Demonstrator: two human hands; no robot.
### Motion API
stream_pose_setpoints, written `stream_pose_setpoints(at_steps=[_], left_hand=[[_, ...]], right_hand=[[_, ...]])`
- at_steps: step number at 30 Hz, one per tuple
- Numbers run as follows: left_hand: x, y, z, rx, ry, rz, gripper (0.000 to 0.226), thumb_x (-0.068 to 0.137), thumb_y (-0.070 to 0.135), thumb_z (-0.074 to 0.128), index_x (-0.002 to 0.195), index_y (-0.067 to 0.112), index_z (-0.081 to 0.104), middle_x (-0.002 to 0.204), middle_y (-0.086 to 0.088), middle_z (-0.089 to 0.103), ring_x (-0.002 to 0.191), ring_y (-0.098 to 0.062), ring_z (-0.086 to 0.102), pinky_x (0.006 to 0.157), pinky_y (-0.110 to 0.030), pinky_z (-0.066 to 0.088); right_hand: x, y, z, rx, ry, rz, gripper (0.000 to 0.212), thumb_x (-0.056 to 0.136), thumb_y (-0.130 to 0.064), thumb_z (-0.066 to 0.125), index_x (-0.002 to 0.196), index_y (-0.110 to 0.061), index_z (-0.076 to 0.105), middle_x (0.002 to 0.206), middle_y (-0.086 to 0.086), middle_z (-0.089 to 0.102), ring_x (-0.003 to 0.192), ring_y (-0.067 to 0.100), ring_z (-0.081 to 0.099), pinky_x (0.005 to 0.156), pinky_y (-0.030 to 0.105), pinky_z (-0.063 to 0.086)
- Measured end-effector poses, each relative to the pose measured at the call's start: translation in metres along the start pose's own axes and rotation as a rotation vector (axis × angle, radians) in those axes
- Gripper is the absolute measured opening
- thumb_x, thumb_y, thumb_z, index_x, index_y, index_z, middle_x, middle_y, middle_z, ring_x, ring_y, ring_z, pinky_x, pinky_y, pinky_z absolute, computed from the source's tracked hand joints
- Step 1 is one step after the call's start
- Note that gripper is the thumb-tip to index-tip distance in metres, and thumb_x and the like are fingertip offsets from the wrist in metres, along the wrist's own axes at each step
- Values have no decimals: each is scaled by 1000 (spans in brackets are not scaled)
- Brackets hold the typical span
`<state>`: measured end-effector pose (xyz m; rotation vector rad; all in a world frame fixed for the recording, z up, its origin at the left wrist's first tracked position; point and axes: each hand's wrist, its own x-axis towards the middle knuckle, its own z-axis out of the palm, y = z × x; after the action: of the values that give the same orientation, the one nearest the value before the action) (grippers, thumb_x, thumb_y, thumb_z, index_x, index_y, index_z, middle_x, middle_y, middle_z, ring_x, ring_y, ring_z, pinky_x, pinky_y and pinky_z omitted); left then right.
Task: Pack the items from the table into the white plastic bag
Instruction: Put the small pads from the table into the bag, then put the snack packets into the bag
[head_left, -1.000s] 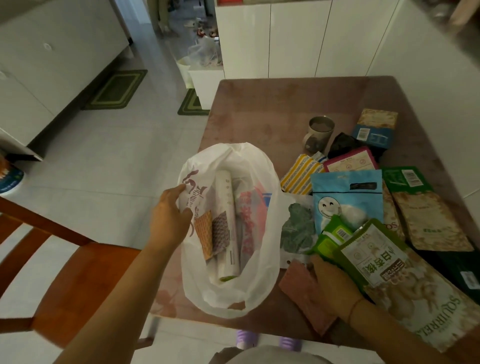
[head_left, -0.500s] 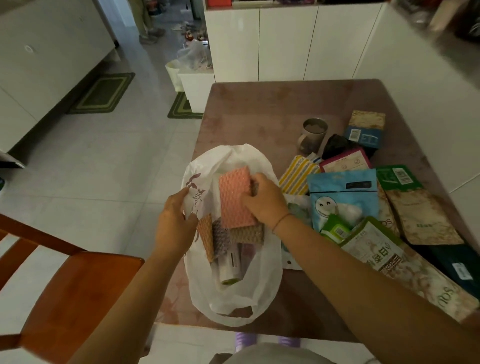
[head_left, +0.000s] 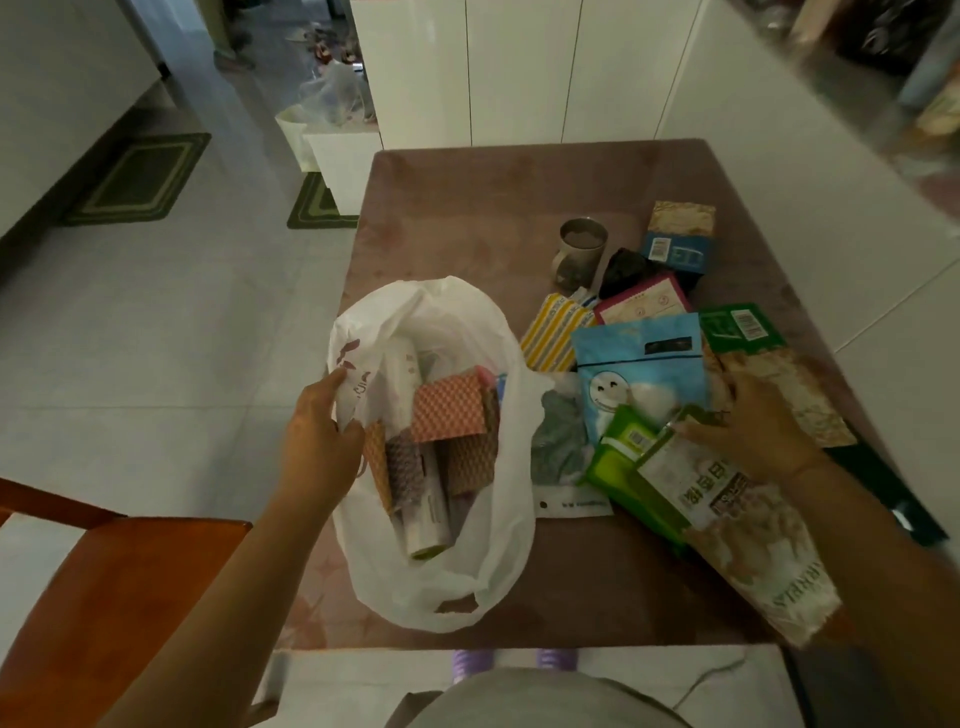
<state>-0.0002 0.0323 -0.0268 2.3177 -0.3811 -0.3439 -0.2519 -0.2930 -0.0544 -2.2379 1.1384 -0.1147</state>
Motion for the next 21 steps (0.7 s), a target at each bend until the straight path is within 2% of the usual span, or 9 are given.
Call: stream_pose_setpoints(at_steps=[2, 4, 7, 10, 12, 14, 16, 19, 21], left_hand=[[0, 1, 2, 5, -3, -1, 53, 89, 19, 59, 137, 25, 39, 128, -13, 55, 100, -32, 62, 85, -54, 52], [1, 3, 4, 11, -2, 1, 53, 89, 19, 59, 137, 24, 39, 130, -13, 54, 101, -33, 61, 85, -54, 52], [2, 6, 7, 16, 2, 8, 53, 88, 18, 60, 138, 22, 40, 133, -12, 51, 104, -34, 60, 87, -55, 51], [3, 7, 10, 34, 1, 11, 54, 88, 17, 60, 137, 22, 40, 135, -10, 50, 104, -34, 60, 87, -56, 51], [3, 8, 11, 33, 11, 17, 54, 88, 15, 60, 137, 22, 40, 134, -10, 51, 102, -34, 60, 86, -56, 51], [3, 9, 11, 33, 21, 26, 54, 87, 13, 60, 137, 21, 41, 134, -10, 51, 101, -34, 61, 86, -55, 51], [4, 8, 11, 38, 32, 36, 54, 87, 14, 60, 137, 20, 41, 134, -10, 50, 99, -33, 61, 85, -52, 53], [7, 4, 7, 48, 60, 29, 54, 88, 13, 60, 137, 22, 40, 132, -10, 52, 91, -27, 63, 70, -38, 56], [8, 0, 5, 40, 60, 19, 55, 88, 14, 59, 138, 24, 39, 126, -10, 58, 86, -25, 64, 70, -40, 57]], right_hand=[[-7, 33, -12, -116, -176, 115, 65, 62, -44, 82, 112, -13, 55, 108, 12, 64, 88, 22, 63, 75, 41, 56], [-13, 55, -12, -197, -231, 155, 70, 60, -45, 83, 113, -11, 54, 111, 10, 61, 94, 23, 60, 80, 42, 54], [-20, 64, -7, -116, -320, 200, 69, 61, -39, 85, 115, -16, 48, 107, 0, 58, 92, 15, 56, 71, 25, 48], [-23, 67, 3, -92, -381, 242, 49, 64, -38, 84, 95, -20, 51, 92, -5, 61, 75, 3, 56, 54, 12, 38], [-23, 66, 2, -65, -375, 217, 34, 67, -34, 82, 87, -21, 57, 90, -2, 67, 71, 1, 58, 51, 10, 38], [-23, 63, -7, 9, -394, 189, 27, 71, -30, 80, 89, -18, 65, 91, 0, 72, 74, 6, 65, 56, 12, 44], [-23, 57, -18, 105, -415, 186, 26, 74, -27, 77, 95, -15, 68, 90, 2, 74, 79, 14, 70, 65, 21, 52], [-20, 31, -35, 332, -429, 184, 25, 79, -18, 72, 102, -11, 67, 94, 9, 75, 84, 27, 72, 76, 38, 58], [-15, 4, -43, 505, -406, 152, 24, 82, -11, 67, 106, -11, 65, 96, 11, 75, 85, 27, 72, 74, 39, 59]])
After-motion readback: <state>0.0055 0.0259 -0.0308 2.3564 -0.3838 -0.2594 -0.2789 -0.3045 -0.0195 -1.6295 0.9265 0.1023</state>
